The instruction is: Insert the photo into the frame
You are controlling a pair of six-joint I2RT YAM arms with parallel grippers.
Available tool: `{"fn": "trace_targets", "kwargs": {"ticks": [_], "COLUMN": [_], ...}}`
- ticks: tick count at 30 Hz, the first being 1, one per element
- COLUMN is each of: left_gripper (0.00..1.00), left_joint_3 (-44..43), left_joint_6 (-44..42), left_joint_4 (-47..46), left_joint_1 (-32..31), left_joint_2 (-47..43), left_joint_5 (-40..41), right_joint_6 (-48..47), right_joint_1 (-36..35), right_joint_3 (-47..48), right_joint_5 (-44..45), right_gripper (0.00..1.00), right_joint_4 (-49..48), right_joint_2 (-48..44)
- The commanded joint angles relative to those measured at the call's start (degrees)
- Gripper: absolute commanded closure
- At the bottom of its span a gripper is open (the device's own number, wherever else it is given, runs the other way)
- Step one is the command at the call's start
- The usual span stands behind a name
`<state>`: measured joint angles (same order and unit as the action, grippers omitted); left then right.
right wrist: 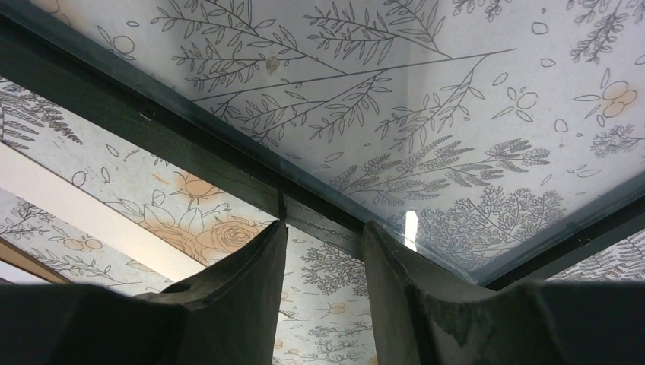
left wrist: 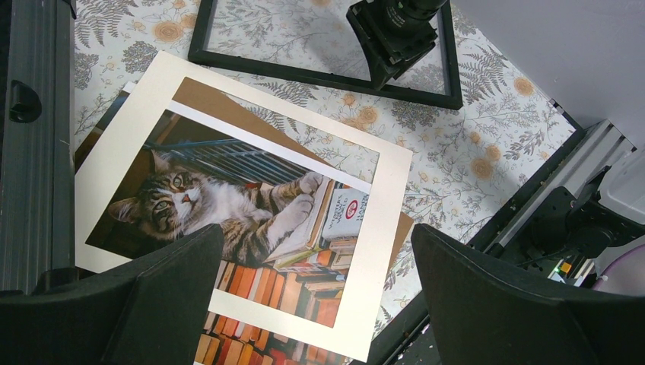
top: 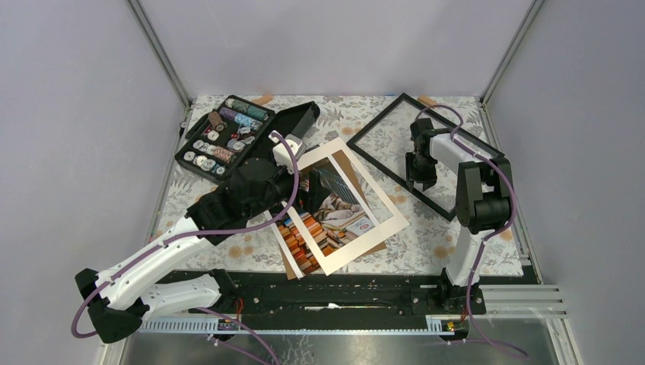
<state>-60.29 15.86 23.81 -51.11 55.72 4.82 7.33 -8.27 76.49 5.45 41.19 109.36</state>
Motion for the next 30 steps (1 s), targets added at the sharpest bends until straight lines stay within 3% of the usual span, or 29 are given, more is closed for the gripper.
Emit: {"fn": "trace_targets", "kwargs": {"ticks": [1,19,30], "left_gripper": [0.01,0.01,0.01], "left_joint_3": [0.0,0.1,0.2], "left_joint_6": [-0.8,-0.6,-0.5], "left_joint_4": [-3.0,-3.2,-3.4], "left_joint_1": [0.2,0.7,0.9], "left_joint_2": [-0.8,-1.1,-1.0], "left_joint_5": [0.4,-0.4,-0.7], "right_joint_6": [0.2,0.6,1.1], "right_joint_1": [-1.1,-1.8,-1.8], "right_joint_3": [-0.5,-1.0,-1.7], "right_joint_5": [1.1,4.9,6.3], "right_gripper": [0.51,0.5,0.56], "right_joint_4": [-0.5,-1.7,-1.8], "right_joint_2": [1.0,2.6,3.3]}}
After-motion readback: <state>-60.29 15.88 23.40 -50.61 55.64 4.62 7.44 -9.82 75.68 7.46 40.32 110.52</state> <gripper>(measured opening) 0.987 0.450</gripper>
